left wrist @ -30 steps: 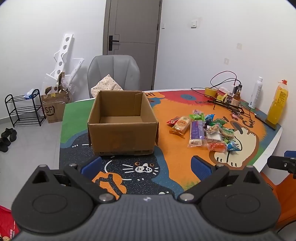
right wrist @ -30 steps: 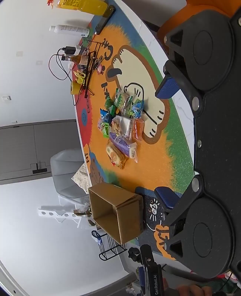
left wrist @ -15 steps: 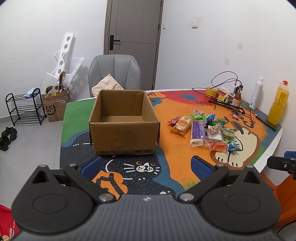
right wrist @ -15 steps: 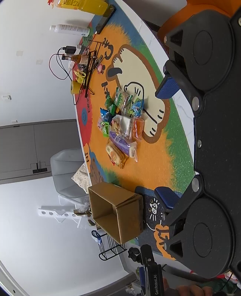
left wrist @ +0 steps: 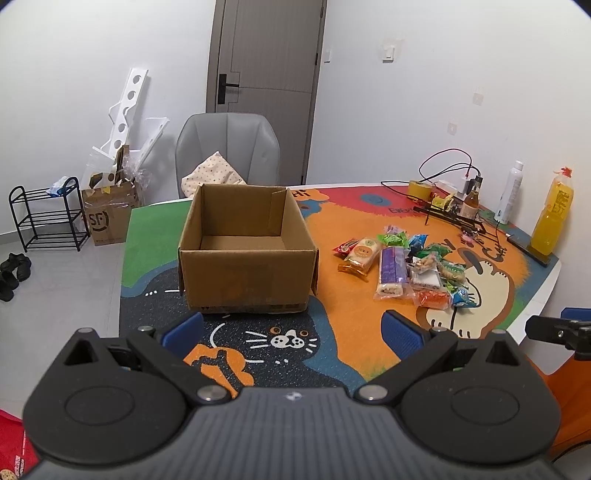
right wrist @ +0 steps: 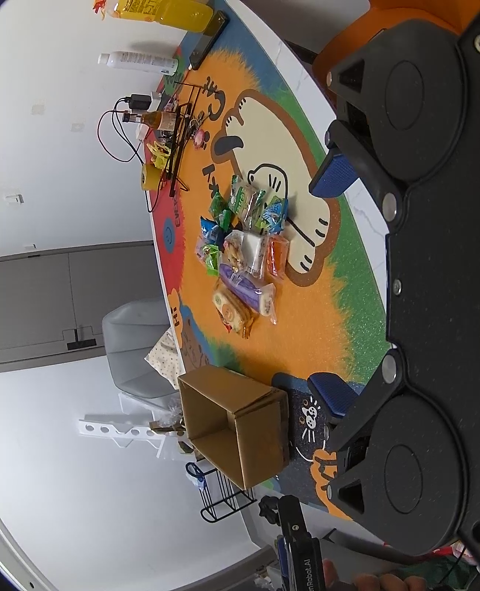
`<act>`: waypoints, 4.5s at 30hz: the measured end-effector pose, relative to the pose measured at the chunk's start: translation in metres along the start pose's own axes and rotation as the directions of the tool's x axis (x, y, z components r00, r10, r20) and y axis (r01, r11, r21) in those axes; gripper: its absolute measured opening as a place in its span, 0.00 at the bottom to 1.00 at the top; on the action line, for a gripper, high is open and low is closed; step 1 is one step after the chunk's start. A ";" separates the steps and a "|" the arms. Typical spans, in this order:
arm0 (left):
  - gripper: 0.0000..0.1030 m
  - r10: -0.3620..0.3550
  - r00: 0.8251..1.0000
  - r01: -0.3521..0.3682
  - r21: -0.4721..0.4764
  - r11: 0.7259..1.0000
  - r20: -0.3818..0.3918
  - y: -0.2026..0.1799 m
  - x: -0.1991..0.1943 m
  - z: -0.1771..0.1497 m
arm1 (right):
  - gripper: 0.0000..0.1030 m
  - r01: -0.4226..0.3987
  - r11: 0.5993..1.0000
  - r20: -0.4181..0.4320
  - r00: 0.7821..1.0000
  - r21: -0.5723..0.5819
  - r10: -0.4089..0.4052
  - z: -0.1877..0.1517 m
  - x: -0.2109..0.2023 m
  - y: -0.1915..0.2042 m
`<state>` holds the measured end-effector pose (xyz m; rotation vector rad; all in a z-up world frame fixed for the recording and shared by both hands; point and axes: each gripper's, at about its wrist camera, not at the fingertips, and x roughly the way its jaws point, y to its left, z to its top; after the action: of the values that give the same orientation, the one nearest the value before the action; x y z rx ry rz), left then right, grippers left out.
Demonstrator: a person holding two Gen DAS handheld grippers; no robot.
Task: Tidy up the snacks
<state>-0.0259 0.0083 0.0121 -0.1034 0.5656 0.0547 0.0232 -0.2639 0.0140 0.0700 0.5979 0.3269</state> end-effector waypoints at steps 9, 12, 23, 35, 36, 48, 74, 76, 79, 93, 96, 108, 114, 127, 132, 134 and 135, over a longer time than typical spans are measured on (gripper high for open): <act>0.99 -0.007 1.000 0.007 0.003 1.000 0.002 -0.003 0.003 0.006 | 1.00 0.025 0.999 -0.051 0.998 0.019 -0.024 0.002 0.000 -0.003; 0.99 -0.012 1.000 0.012 0.009 1.000 0.002 -0.005 0.005 0.008 | 1.00 0.041 0.999 -0.043 0.998 0.000 -0.041 0.001 0.000 -0.002; 0.99 -0.036 0.999 0.037 0.014 0.999 -0.018 -0.013 0.025 0.014 | 1.00 0.048 0.999 -0.054 0.997 0.004 -0.048 -0.001 0.015 -0.012; 0.99 -0.095 0.995 0.095 0.006 0.995 -0.042 -0.029 0.069 0.019 | 1.00 0.057 0.996 -0.090 0.995 0.063 -0.051 -0.005 0.054 -0.051; 0.99 -0.095 0.995 0.096 0.007 0.995 -0.043 -0.031 0.073 0.019 | 1.00 0.059 0.996 -0.088 0.995 0.067 -0.053 -0.005 0.057 -0.054; 0.98 -0.144 0.989 0.144 0.006 0.990 -0.038 -0.057 0.112 0.023 | 1.00 0.059 0.998 -0.053 0.997 0.009 -0.059 -0.002 0.088 -0.072; 0.68 -0.237 0.959 0.240 -0.001 0.971 -0.153 -0.107 0.213 0.016 | 0.74 -0.012 0.991 -0.052 0.998 0.133 0.019 -0.005 0.162 -0.102; 0.65 -0.243 0.957 0.246 -0.001 0.969 -0.161 -0.111 0.221 0.017 | 0.69 -0.010 0.988 -0.042 0.999 0.154 0.016 -0.004 0.167 -0.102; 0.64 -0.256 0.953 0.260 0.004 0.966 -0.165 -0.116 0.230 0.017 | 0.58 0.002 0.982 -0.035 0.999 0.189 0.005 -0.002 0.175 -0.103; 0.61 -0.238 0.954 0.255 0.079 0.964 -0.183 -0.134 0.258 0.008 | 0.41 0.091 0.985 -0.031 0.996 0.146 -0.087 -0.011 0.178 -0.088; 0.50 -0.222 0.960 0.240 0.087 0.967 -0.173 -0.132 0.256 0.007 | 0.35 0.091 0.986 -0.030 0.996 0.140 -0.087 -0.013 0.176 -0.087; 0.34 -0.272 0.952 0.281 0.048 0.958 -0.142 -0.114 0.232 0.009 | 0.29 0.049 0.986 0.060 0.996 0.162 -0.060 -0.011 0.143 -0.074; 0.28 -0.293 0.950 0.299 0.048 0.953 -0.106 -0.110 0.211 0.012 | 0.29 0.042 0.985 0.100 0.993 0.167 -0.060 -0.007 0.127 -0.066; 0.00 -0.295 0.953 0.298 0.042 0.954 -0.064 -0.101 0.178 0.021 | 0.29 -0.032 0.984 0.135 0.991 0.176 0.008 -0.007 0.122 -0.053; 0.05 -0.268 0.958 0.274 0.054 0.960 -0.107 -0.108 0.187 0.017 | 0.29 -0.022 0.978 0.124 0.992 0.208 -0.004 -0.012 0.124 -0.063; 0.16 -0.274 0.954 0.284 0.065 0.957 -0.124 -0.112 0.193 0.015 | 0.29 -0.014 0.974 0.115 0.993 0.224 -0.012 -0.015 0.127 -0.068; 0.31 -0.274 0.952 0.285 0.068 0.956 -0.133 -0.113 0.197 0.014 | 0.29 -0.012 0.972 0.112 0.994 0.233 -0.015 -0.017 0.128 -0.071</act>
<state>0.1562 -0.0980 -0.0728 -0.1020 0.6704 -0.2542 0.1333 -0.2899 -0.0806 0.3126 0.5222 0.2480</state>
